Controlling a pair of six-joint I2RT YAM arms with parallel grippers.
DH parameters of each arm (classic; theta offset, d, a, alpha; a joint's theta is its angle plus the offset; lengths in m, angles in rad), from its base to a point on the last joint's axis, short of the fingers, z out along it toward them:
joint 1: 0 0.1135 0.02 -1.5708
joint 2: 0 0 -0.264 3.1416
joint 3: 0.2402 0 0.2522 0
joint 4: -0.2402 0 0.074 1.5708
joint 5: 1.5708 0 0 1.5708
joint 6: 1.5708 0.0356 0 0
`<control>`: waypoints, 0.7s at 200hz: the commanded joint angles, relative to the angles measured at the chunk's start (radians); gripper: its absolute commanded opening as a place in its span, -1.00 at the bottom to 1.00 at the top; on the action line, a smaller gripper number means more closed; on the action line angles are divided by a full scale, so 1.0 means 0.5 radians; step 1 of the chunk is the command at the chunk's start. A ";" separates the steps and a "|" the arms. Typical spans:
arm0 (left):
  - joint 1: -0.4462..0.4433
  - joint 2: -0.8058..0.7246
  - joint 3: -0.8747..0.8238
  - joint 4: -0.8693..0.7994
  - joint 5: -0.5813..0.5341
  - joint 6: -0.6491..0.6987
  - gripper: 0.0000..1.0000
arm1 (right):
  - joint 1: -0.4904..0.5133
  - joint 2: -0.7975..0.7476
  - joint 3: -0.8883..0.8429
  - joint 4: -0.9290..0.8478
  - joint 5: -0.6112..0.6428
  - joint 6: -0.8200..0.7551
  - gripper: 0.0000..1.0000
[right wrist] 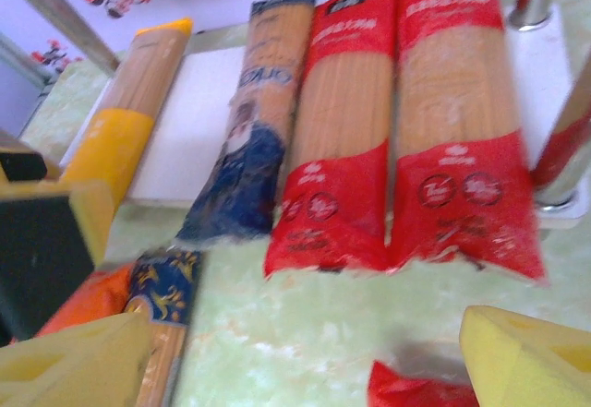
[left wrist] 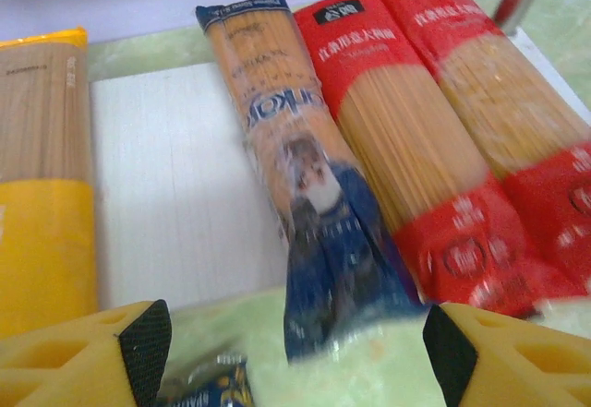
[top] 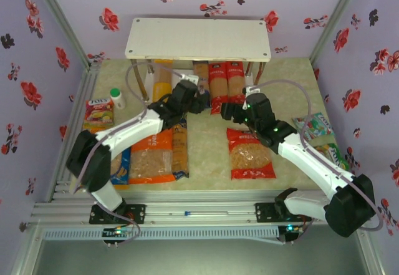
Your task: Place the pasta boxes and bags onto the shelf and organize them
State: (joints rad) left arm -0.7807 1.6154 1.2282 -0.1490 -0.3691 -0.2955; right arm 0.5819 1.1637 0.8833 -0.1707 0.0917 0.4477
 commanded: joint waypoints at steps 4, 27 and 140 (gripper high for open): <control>0.006 -0.269 -0.345 -0.022 -0.132 -0.008 0.54 | 0.174 0.016 -0.066 -0.024 -0.104 0.116 0.75; 0.017 -0.447 -0.595 -0.126 -0.131 -0.105 0.54 | 0.424 0.100 -0.081 -0.052 -0.055 0.190 0.75; 0.073 -1.056 -1.038 -0.153 -0.107 -0.148 0.59 | 0.946 1.015 0.069 0.265 -0.136 0.696 0.70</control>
State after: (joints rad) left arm -0.7559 1.1172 0.7410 -0.2234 -0.4088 -0.3641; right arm 1.0283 1.6173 0.8486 -0.0944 0.0429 0.7357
